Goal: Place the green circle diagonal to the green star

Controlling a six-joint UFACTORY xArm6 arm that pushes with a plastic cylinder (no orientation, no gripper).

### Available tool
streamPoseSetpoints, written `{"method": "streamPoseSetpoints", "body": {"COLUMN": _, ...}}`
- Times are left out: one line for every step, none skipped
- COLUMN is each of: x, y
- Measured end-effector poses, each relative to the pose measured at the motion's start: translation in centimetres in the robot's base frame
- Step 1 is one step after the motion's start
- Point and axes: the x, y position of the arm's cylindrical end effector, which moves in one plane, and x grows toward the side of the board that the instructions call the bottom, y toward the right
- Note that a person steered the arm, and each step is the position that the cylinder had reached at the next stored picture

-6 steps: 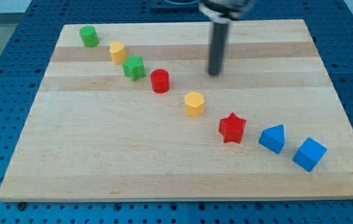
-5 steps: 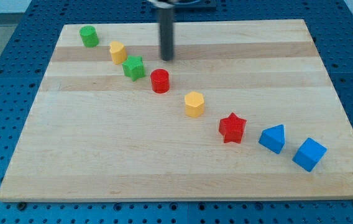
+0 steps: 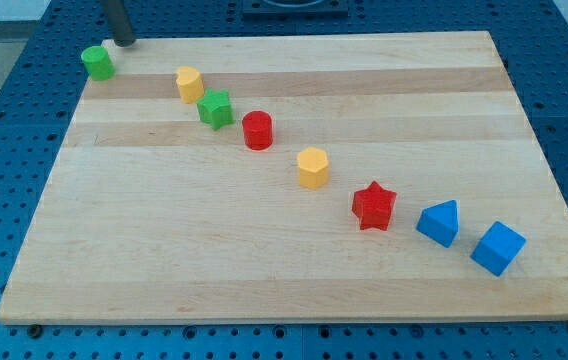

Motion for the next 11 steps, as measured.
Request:
{"method": "streamPoseSetpoints", "body": {"x": 0.1, "y": -4.0}}
{"method": "streamPoseSetpoints", "body": {"x": 0.1, "y": -4.0}}
{"method": "streamPoseSetpoints", "body": {"x": 1.8, "y": -4.2}}
{"method": "streamPoseSetpoints", "body": {"x": 12.2, "y": -2.3}}
{"method": "streamPoseSetpoints", "body": {"x": 15.4, "y": 0.4}}
{"method": "streamPoseSetpoints", "body": {"x": 15.4, "y": 1.5}}
{"method": "streamPoseSetpoints", "body": {"x": 15.5, "y": 1.5}}
{"method": "streamPoseSetpoints", "body": {"x": 18.1, "y": 3.8}}
{"method": "streamPoseSetpoints", "body": {"x": 18.1, "y": 6.1}}
{"method": "streamPoseSetpoints", "body": {"x": 17.7, "y": 4.9}}
{"method": "streamPoseSetpoints", "body": {"x": 17.7, "y": 3.3}}
